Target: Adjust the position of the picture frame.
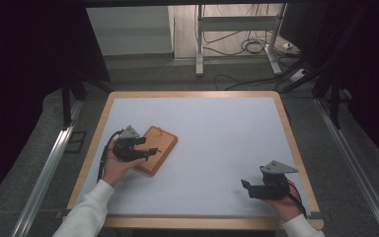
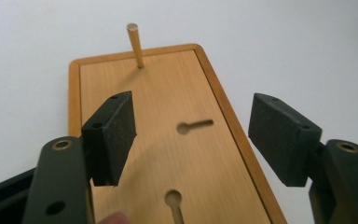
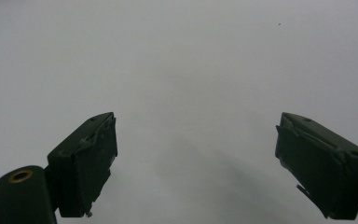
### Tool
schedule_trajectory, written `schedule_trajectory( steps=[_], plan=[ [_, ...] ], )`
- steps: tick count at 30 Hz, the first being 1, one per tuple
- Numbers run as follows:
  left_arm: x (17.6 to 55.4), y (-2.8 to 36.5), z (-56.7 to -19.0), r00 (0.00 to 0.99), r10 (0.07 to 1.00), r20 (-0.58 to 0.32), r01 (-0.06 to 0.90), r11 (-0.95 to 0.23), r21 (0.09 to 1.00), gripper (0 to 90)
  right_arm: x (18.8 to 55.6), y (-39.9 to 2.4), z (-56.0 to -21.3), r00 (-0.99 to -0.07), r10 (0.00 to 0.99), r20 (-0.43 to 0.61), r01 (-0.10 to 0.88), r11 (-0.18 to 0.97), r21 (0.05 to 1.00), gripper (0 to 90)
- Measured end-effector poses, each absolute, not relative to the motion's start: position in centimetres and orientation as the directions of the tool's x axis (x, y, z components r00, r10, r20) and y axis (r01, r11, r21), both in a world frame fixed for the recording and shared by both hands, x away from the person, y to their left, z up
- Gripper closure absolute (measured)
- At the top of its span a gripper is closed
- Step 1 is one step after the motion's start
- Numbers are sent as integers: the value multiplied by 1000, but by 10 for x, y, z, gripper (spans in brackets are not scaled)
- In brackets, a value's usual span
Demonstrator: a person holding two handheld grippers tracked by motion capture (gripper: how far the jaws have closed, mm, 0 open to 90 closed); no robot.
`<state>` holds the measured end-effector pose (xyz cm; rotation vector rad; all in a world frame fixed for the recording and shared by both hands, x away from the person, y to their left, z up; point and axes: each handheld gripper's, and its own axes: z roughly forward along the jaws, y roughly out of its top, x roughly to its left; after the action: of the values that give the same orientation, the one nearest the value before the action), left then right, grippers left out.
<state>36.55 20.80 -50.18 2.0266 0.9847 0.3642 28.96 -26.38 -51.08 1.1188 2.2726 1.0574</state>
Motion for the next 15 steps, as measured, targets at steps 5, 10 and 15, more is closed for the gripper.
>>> schedule_trajectory(
  steps=[5, 10, 15],
  plan=[
    [382, 208, -503, 630, 771, -94, 530, -338, 777, 304, 290, -263, -512, -605, 796, -20, 502, 400, 767, 130],
    [396, 208, -501, 616, 781, -101, 537, -322, 780, 302, 290, -263, -512, -604, 797, -19, 507, 403, 762, 131],
    [407, 206, -502, 619, 780, -90, 531, -331, 780, 308, 291, -264, -513, -602, 799, -19, 509, 402, 762, 131]
  ],
)
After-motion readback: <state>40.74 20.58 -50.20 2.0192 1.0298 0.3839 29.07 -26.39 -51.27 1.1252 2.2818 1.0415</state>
